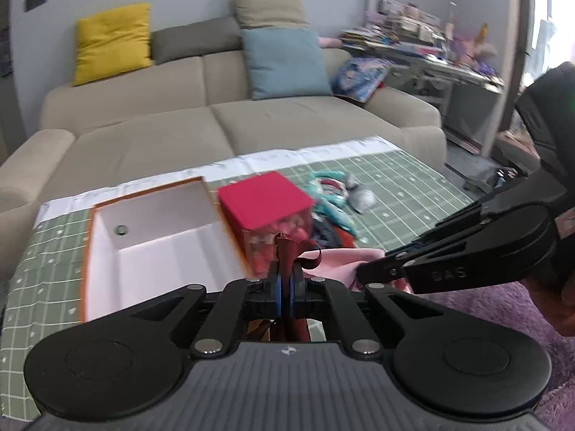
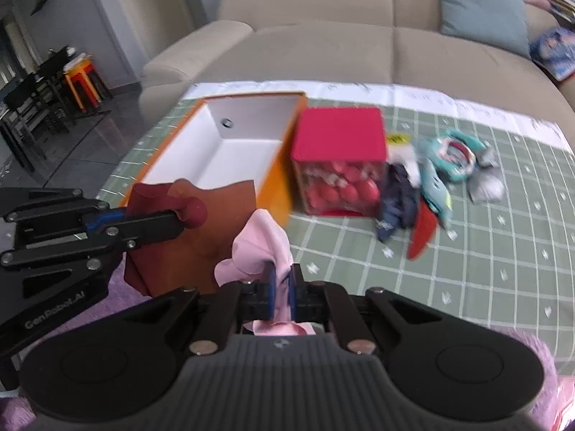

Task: Organize soft objects
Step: 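Carry the pink cloth and brown felt into the orange box and release both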

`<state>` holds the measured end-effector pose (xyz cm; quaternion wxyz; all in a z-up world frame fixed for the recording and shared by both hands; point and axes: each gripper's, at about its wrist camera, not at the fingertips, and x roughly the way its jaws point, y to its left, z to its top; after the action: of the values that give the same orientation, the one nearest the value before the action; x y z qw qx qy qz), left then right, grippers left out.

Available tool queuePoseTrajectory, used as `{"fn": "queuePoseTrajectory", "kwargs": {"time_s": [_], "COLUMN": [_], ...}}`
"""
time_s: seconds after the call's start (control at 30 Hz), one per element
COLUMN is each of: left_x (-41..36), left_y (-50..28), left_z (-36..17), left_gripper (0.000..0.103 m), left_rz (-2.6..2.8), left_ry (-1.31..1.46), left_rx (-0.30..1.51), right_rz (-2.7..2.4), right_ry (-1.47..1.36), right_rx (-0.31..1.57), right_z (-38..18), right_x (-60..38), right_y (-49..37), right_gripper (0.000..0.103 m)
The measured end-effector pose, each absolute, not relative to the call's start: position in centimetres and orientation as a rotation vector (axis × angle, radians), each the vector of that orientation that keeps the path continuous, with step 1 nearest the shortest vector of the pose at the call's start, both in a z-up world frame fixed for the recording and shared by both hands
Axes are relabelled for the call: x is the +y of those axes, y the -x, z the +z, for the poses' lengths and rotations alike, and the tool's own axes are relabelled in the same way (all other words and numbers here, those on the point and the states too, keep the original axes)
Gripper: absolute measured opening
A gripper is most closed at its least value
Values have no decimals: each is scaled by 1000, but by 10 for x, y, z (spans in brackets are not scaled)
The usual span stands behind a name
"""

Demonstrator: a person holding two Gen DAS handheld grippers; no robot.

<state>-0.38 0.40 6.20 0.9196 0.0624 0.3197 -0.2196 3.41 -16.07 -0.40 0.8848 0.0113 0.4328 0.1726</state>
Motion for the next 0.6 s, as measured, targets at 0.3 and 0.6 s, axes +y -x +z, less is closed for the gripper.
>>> {"fn": "queuePoseTrajectory", "kwargs": {"time_s": [0.3,0.6], "left_x": [51,73], "left_y": [-22,-75], "left_z": [92,101], "left_gripper": [4,4], "left_rz": [-347,-273], "left_ry": [-116,-178], "left_rx": [574,536], "right_rz": [452,472], "right_ry": [11,12], "right_rx": [816,744], "right_z": [27,40], "right_x": [-116,-78], "right_y": [-57,-111], "right_gripper": [5,5]}}
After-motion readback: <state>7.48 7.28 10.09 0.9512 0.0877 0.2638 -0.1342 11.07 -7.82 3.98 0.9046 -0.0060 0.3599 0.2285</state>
